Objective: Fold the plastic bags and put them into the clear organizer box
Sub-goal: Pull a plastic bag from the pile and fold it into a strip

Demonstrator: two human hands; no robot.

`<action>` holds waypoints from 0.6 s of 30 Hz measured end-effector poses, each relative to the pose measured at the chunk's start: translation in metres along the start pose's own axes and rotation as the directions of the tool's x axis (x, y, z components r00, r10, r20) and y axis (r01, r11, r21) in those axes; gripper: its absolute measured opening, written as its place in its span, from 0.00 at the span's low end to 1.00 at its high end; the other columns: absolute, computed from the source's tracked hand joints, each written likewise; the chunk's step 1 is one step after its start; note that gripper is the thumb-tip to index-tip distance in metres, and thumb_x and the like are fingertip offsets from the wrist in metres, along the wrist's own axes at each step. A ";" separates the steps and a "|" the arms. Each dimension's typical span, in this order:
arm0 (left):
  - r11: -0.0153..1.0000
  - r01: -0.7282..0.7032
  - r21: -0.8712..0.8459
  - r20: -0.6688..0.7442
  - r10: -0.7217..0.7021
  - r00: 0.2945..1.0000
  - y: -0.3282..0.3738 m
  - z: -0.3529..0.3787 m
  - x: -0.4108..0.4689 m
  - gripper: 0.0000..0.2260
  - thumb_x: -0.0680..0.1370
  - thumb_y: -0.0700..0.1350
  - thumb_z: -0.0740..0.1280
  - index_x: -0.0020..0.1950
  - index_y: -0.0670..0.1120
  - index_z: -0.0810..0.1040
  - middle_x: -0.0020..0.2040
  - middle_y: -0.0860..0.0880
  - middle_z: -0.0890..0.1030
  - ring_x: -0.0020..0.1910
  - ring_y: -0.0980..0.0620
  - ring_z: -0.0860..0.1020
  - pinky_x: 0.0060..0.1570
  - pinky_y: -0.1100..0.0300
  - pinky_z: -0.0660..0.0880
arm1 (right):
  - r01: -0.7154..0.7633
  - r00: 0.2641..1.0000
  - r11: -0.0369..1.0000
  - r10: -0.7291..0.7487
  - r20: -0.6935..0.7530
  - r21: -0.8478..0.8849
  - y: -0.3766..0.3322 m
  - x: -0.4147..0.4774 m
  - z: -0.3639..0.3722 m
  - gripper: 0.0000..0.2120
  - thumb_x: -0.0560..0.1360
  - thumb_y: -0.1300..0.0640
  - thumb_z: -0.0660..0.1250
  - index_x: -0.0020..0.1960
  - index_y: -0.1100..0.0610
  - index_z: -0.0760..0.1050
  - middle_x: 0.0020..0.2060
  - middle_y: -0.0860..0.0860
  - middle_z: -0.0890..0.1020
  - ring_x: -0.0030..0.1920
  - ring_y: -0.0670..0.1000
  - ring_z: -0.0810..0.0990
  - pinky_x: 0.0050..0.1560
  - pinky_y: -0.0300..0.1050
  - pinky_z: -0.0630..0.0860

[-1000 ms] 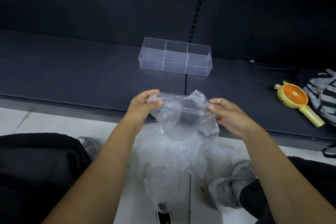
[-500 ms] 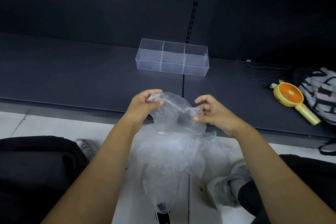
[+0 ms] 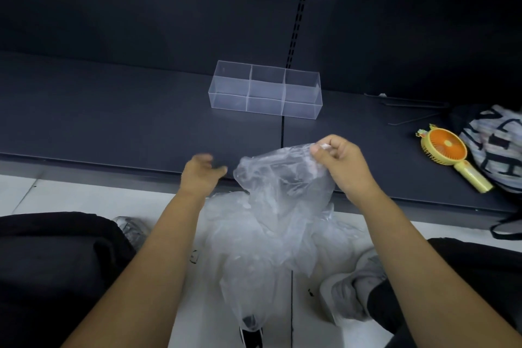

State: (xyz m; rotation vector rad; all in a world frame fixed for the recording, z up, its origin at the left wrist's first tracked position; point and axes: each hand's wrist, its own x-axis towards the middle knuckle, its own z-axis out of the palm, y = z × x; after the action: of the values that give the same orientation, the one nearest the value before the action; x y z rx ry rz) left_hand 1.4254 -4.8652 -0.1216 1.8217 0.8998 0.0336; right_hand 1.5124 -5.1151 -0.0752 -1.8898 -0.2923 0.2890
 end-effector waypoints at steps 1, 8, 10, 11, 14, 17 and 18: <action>0.990 -0.139 0.018 0.003 0.139 0.990 0.008 0.003 -0.003 0.24 0.75 0.46 0.72 0.69 0.44 0.72 0.64 0.48 0.75 0.61 0.52 0.74 0.63 0.58 0.69 | 0.021 1.000 1.000 -0.021 0.020 0.001 -0.003 -0.001 0.005 0.08 0.76 0.55 0.69 0.42 0.59 0.77 0.32 0.50 0.80 0.33 0.45 0.76 0.37 0.38 0.72; 0.900 -0.393 -0.188 0.428 0.436 0.792 0.062 0.027 -0.039 0.04 0.73 0.48 0.74 0.43 0.48 0.83 0.41 0.50 0.85 0.42 0.55 0.82 0.47 0.62 0.77 | -0.025 0.968 0.986 -0.017 0.250 0.163 -0.022 -0.006 0.023 0.16 0.70 0.50 0.75 0.51 0.59 0.77 0.41 0.49 0.85 0.40 0.46 0.82 0.41 0.38 0.77; 0.910 -0.286 -0.299 0.319 0.378 0.869 0.057 0.023 -0.038 0.05 0.75 0.46 0.72 0.42 0.45 0.82 0.40 0.45 0.84 0.40 0.52 0.82 0.46 0.58 0.77 | -0.152 0.890 0.983 0.093 0.446 0.098 -0.016 -0.007 0.013 0.23 0.66 0.47 0.77 0.57 0.52 0.74 0.47 0.48 0.84 0.46 0.47 0.83 0.46 0.41 0.78; 0.910 -0.240 -0.337 0.287 0.342 0.895 0.055 0.021 -0.037 0.06 0.75 0.46 0.71 0.40 0.45 0.82 0.39 0.46 0.84 0.38 0.53 0.81 0.44 0.58 0.76 | -0.206 0.837 0.978 0.164 0.521 0.023 -0.009 -0.009 0.008 0.26 0.65 0.48 0.77 0.59 0.50 0.72 0.51 0.48 0.83 0.51 0.48 0.83 0.50 0.44 0.79; 0.915 -0.117 -0.386 0.238 0.222 0.946 0.048 0.012 -0.032 0.07 0.76 0.48 0.71 0.40 0.47 0.82 0.36 0.49 0.82 0.37 0.52 0.79 0.44 0.55 0.77 | -0.254 0.798 0.956 0.293 0.527 -0.146 0.016 -0.012 0.003 0.21 0.68 0.56 0.77 0.58 0.55 0.75 0.53 0.51 0.83 0.53 0.52 0.82 0.57 0.49 0.77; 0.914 -0.034 -0.404 0.114 0.087 0.990 0.041 0.001 -0.026 0.08 0.76 0.50 0.70 0.43 0.46 0.83 0.38 0.46 0.82 0.40 0.47 0.81 0.50 0.46 0.79 | -0.268 0.835 0.943 0.330 0.440 -0.199 0.032 -0.014 -0.002 0.08 0.71 0.56 0.74 0.46 0.59 0.81 0.41 0.49 0.82 0.43 0.47 0.79 0.48 0.40 0.76; 0.913 -0.017 -0.407 0.060 0.045 0.997 0.037 -0.002 -0.022 0.09 0.76 0.51 0.70 0.41 0.46 0.82 0.34 0.48 0.81 0.38 0.49 0.80 0.50 0.46 0.78 | -0.294 0.824 0.938 0.347 0.448 -0.185 0.034 -0.014 -0.005 0.06 0.72 0.54 0.73 0.42 0.57 0.81 0.38 0.48 0.82 0.40 0.45 0.79 0.43 0.37 0.75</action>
State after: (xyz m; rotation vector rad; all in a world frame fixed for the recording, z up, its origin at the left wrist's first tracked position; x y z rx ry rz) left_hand 1.4295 -4.8824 -0.0817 1.4382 0.7510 0.1662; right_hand 1.5031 -5.1355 -0.1051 -1.9525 -0.3190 0.9974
